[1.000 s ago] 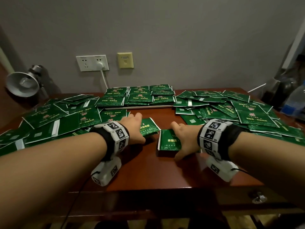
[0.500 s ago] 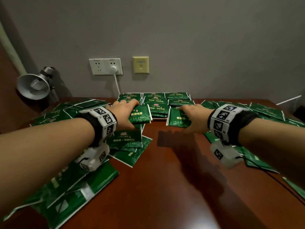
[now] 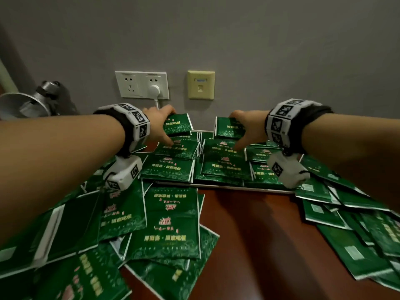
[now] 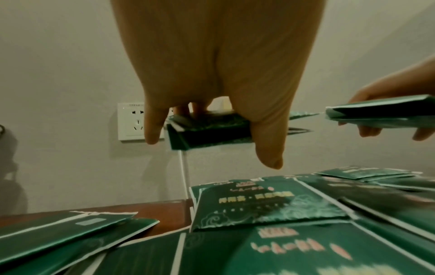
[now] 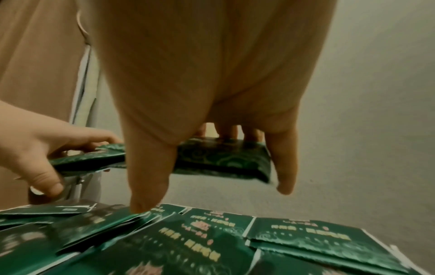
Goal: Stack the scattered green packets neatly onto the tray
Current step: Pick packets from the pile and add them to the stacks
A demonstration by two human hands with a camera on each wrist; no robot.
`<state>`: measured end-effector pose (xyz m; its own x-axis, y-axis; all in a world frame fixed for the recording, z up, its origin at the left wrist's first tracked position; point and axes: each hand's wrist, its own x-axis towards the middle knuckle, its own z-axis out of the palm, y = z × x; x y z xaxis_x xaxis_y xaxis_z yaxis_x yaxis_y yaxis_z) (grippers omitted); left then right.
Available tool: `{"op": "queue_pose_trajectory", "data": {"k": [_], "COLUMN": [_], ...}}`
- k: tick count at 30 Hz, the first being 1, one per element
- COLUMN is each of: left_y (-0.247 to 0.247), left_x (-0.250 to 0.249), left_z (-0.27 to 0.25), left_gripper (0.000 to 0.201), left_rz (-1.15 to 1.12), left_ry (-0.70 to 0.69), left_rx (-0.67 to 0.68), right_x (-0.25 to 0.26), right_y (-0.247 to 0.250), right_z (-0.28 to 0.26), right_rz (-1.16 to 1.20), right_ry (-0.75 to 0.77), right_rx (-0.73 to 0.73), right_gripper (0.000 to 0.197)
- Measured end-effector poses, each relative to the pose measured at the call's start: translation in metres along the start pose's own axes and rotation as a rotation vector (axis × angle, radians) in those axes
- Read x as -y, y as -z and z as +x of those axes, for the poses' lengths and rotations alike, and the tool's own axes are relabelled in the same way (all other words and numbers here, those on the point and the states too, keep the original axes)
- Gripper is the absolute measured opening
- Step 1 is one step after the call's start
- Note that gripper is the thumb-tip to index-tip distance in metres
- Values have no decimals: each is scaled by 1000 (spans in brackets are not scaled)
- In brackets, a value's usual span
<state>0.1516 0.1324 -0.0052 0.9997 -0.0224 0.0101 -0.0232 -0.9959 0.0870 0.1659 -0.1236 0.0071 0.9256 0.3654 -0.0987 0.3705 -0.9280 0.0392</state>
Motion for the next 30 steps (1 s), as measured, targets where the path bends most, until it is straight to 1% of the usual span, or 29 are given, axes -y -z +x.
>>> {"op": "queue_pose_trajectory", "data": {"k": [3, 8, 13, 17, 21, 24, 26, 30], "left_y": [-8, -21, -33, -43, -41, -33, -26, -15], "left_x": [0, -7, -20, -23, -24, -26, -29, -42], "left_z": [29, 71, 99, 110, 108, 103, 96, 75], "left_gripper": [87, 86, 86, 87, 85, 86, 83, 77], "left_rz": [9, -26, -30, 22, 16, 2, 8, 28], "left_ry": [3, -19, -46, -42, 2, 13, -3, -36], "left_rx": [37, 94, 150, 178, 195, 160, 129, 119], "right_x": [0, -5, -9, -4, 0, 1, -2, -10], "right_y": [-2, -9, -19, -32, -35, -32, -28, -20], "right_z": [34, 81, 109, 122, 125, 119, 110, 77], "right_rz": [-9, -43, -46, -46, -26, -30, -29, -19], "right_ry": [-12, -19, -35, -13, 2, 3, 11, 28], "right_rx": [15, 19, 50, 85, 86, 92, 83, 65], "right_gripper": [94, 95, 95, 92, 92, 91, 86, 77]}}
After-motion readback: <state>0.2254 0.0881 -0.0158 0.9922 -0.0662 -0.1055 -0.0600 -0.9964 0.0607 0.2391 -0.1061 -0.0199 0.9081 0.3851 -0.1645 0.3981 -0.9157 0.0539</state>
